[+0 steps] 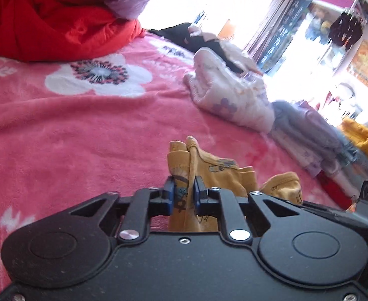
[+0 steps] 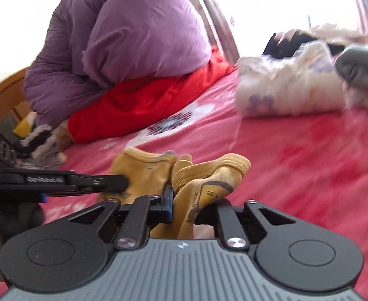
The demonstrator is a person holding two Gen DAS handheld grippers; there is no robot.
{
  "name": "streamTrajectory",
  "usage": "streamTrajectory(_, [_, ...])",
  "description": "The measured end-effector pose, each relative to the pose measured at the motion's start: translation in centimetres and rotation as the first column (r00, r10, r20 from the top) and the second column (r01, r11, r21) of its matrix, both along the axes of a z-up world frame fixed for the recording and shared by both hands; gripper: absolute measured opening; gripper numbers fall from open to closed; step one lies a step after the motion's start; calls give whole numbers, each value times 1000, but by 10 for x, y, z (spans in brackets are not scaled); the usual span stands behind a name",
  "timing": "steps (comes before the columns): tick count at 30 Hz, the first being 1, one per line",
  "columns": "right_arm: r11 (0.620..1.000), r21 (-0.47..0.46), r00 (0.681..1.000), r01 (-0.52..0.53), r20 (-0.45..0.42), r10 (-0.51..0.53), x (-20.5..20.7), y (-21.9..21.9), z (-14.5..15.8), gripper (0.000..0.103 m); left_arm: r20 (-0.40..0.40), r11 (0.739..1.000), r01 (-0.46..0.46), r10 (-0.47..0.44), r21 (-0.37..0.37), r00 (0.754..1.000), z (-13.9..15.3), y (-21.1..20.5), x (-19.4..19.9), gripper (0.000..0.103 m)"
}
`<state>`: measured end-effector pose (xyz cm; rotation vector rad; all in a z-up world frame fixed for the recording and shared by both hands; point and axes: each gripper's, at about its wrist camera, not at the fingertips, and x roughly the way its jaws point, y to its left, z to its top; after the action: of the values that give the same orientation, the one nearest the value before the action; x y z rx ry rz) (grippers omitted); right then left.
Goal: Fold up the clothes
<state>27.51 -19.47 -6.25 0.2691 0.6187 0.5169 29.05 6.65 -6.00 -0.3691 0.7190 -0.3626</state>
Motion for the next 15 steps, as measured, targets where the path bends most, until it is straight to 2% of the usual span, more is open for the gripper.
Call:
streamTrajectory(1, [1000, 2, 1000, 9, -30, -8, 7, -2, -5, 26, -19, 1000, -6, 7, 21, 1000, -3, -1, 4, 23])
streamTrajectory(2, [1000, 7, 998, 18, -67, -18, 13, -4, -12, 31, -39, 1000, -15, 15, 19, 999, -6, 0, 5, 37])
streamTrajectory(3, [1000, 10, 995, 27, -101, -26, 18, -6, -18, 32, -43, 1000, -25, 25, 2, 999, -4, 2, 5, 45])
streamTrajectory(6, [997, 50, 987, 53, -155, -45, 23, -12, -22, 34, -46, 998, -53, 51, -38, 998, 1, 9, 4, 46])
streamTrajectory(10, [994, 68, 980, 91, -183, -78, 18, -19, -16, 55, -31, 994, -87, 85, -63, 996, 10, 22, -2, 46])
streamTrajectory(11, [992, 72, 977, 104, -193, -88, 16, -21, -16, 58, -25, 994, -92, 90, -64, 996, 12, 23, -3, 46])
streamTrajectory(15, [987, 83, 964, 141, -240, -118, 7, -33, -14, 58, 25, 998, -55, 55, -14, 998, 19, 15, -8, 44])
